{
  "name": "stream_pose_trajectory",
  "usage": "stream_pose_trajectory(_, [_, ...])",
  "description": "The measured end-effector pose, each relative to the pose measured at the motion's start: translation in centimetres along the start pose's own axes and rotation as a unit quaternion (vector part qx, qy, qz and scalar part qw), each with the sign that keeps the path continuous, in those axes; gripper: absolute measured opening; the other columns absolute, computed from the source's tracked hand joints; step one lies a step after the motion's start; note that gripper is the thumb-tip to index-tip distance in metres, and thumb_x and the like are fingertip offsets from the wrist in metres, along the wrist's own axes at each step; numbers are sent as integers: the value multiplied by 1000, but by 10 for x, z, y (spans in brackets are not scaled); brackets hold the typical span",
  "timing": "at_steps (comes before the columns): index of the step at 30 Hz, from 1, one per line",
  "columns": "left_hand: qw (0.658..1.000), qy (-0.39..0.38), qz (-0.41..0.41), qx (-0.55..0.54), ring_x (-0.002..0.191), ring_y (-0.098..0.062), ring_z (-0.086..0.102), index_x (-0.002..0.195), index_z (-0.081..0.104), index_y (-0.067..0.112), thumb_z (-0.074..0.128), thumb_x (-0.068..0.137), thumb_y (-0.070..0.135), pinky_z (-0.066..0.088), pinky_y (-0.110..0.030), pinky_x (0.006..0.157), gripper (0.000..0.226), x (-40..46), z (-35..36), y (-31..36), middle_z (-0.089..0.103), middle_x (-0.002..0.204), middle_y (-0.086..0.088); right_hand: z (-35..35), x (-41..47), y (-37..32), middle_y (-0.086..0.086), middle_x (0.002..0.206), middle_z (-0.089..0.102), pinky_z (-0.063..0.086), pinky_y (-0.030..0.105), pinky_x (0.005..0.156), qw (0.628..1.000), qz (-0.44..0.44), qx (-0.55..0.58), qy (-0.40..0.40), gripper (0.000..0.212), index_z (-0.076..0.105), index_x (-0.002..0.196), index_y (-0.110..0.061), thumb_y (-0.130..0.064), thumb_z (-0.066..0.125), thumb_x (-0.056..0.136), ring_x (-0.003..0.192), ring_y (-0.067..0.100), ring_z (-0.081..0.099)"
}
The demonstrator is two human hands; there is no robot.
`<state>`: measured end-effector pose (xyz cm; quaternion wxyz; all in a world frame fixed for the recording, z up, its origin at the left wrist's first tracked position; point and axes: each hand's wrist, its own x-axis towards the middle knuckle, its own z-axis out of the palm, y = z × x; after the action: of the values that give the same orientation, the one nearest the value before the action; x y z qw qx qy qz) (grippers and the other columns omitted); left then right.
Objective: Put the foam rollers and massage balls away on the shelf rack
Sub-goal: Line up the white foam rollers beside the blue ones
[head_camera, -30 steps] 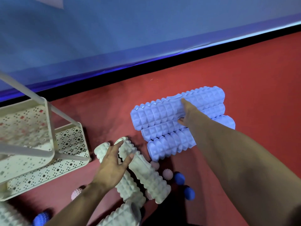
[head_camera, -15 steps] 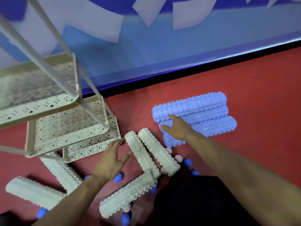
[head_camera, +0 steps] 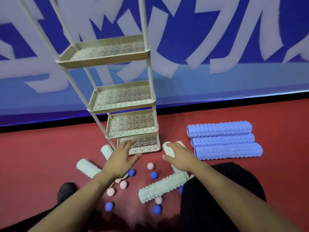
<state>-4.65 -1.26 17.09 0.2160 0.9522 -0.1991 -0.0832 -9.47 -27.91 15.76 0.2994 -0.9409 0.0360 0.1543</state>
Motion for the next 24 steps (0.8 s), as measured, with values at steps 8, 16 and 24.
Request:
stream_pose_trajectory(8, [998,35,-56,7,135,-21,46,147,47,18,39,85,73,33,-32,113,82,-94,-35,-46,49,145,-2,45,-40,-62,2,160,35,37,39,114,997,-55,-56,-15,73,33,156,-21,-57,55,96,143,24,41])
stream_pose_trajectory(16, [997,24,-70,6,136,-22,44,150,42,20,53,96,57,33,-33,113,66,-115,-22,-60,45,150,-3,69,-56,-72,-3,161,32,36,39,115,996,-63,-57,-33,73,31,157,-25,-59,53,95,144,20,39])
stream_pose_trajectory(24, [994,-13,-86,-61,135,-18,45,148,45,21,53,96,58,33,-32,113,64,-92,30,-61,46,148,2,91,-39,-57,-9,157,37,37,37,113,995,-50,-80,-26,69,34,155,-30,-60,53,95,140,19,43])
